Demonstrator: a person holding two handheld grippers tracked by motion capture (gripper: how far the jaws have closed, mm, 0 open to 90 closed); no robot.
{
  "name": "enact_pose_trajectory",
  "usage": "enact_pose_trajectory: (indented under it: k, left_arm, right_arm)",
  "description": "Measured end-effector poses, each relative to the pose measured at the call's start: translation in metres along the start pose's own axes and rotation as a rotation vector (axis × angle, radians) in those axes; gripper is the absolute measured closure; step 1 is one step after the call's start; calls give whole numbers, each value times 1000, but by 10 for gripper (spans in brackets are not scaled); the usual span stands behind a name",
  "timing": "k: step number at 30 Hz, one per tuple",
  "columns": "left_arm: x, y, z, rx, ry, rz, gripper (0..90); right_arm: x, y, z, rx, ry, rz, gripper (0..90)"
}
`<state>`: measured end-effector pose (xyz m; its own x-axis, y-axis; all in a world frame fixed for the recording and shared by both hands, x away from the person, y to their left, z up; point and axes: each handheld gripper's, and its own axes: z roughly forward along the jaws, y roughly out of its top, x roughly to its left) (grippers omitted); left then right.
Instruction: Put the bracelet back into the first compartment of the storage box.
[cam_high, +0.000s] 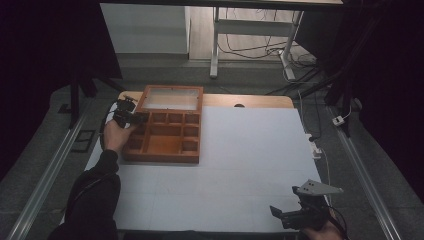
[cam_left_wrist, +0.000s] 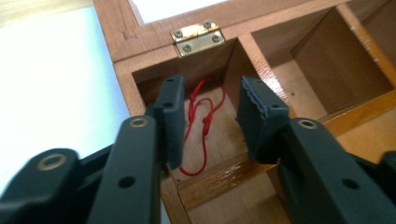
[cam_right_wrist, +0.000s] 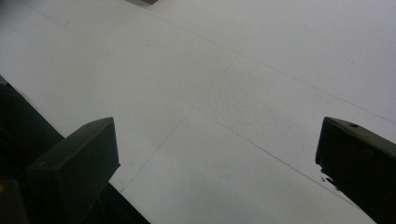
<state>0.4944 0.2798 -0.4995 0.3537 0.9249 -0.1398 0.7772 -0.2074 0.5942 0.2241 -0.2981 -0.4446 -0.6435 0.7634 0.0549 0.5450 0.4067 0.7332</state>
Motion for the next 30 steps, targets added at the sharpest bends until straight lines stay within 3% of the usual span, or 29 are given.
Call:
enact_pose_trajectory:
  k: [17, 21, 30]
  left_arm:
    - [-9, 2, -18, -67, -60, 23, 264]
    - [-15, 2, -23, -73, -56, 29, 182]
    - [-24, -1, -30, -104, -121, 43, 41]
  right_arm:
    - [0, 0, 0, -2, 1, -5, 0]
    - [0, 0, 0, -4, 3, -5, 0]
    - [-1, 0, -1, -13, 7, 3, 0]
